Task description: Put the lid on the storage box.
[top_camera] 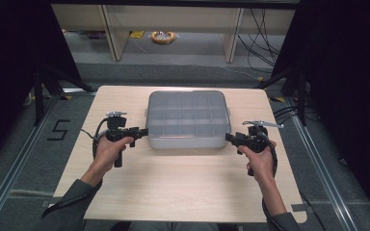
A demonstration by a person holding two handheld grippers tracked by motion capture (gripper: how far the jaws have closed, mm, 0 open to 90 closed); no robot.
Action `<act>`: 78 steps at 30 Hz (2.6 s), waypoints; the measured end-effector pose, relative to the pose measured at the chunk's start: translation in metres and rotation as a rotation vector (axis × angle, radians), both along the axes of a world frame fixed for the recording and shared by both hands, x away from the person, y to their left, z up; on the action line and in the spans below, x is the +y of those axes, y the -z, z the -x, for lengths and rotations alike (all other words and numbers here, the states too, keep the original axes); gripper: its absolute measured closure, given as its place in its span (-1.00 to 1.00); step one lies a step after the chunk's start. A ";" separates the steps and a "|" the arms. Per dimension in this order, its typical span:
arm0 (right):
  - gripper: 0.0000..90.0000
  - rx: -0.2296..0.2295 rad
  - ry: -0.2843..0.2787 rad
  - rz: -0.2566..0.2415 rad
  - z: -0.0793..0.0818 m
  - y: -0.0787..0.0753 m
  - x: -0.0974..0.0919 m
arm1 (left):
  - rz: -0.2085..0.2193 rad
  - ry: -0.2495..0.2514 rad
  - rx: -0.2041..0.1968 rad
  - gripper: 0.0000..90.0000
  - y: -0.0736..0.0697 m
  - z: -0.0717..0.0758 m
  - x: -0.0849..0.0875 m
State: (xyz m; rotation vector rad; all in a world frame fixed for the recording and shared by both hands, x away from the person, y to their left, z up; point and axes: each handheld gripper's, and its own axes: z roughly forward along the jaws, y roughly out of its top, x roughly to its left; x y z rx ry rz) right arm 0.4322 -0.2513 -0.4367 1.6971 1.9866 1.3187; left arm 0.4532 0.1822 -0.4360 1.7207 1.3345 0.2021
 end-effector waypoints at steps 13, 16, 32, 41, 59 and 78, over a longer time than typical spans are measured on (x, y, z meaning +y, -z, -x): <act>-0.16 -0.002 0.008 -0.016 0.008 0.001 0.000 | 0.001 0.022 -0.024 -0.11 0.004 0.018 -0.002; -0.22 -0.039 -0.016 0.017 0.009 0.002 -0.002 | -0.009 0.030 -0.042 -0.19 0.004 0.025 -0.004; -0.35 -0.052 -0.031 0.046 0.023 0.005 -0.009 | -0.041 0.100 -0.054 -0.35 0.013 0.043 -0.009; -0.47 -0.062 -0.042 0.033 0.033 0.006 -0.007 | -0.040 0.129 -0.068 -0.38 0.021 0.054 -0.013; -0.62 -0.048 -0.065 0.056 0.047 0.013 -0.002 | -0.038 0.181 -0.065 -0.50 0.038 0.070 -0.017; -0.60 -0.080 -0.122 0.078 0.066 0.021 -0.001 | -0.041 0.246 -0.110 -0.60 0.044 0.102 -0.005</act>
